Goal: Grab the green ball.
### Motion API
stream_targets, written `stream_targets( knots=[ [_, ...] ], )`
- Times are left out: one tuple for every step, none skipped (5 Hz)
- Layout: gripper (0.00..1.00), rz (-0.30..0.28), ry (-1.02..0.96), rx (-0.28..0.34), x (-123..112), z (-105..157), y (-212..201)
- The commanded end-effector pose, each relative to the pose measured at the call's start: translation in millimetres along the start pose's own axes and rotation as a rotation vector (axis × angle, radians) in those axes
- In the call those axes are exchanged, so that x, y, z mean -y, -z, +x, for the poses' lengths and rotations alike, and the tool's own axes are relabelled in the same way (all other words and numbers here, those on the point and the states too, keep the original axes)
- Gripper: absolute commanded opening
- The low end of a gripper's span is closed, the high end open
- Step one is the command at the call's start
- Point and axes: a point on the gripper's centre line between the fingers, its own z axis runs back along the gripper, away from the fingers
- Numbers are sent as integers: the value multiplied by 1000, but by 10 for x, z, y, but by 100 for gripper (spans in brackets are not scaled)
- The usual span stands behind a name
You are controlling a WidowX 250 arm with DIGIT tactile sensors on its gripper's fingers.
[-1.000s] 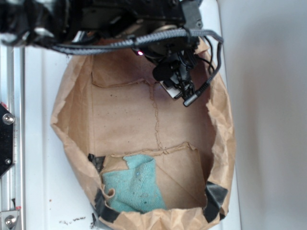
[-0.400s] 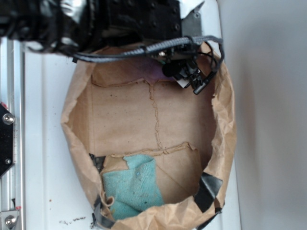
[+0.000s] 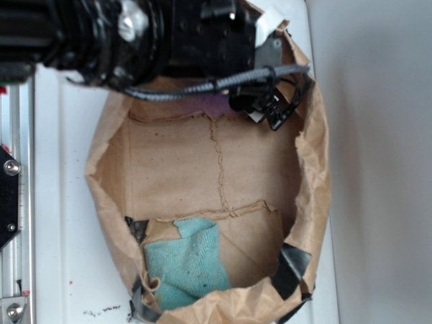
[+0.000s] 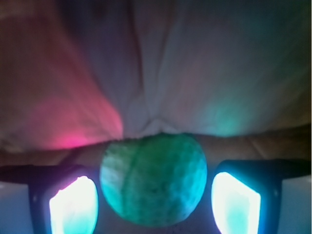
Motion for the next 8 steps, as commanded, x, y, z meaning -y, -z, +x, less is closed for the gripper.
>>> stream_targets(
  knots=[
    [0,-4,-19,37,77,109,-33],
    [0,-11,-12,39,66,104,-50],
    [0,-23,-1,25,40,99,-126],
    [0,-60,30,-21,-26,66,-309],
    [0,-86,66,-75,-94,24,-511],
    [0,-111,131,-145,-128,-76,-766],
    [0,-152,215,-216,-186,-211,-1078],
    [0,-182,260,-260,-197,-239,-1356]
  ],
)
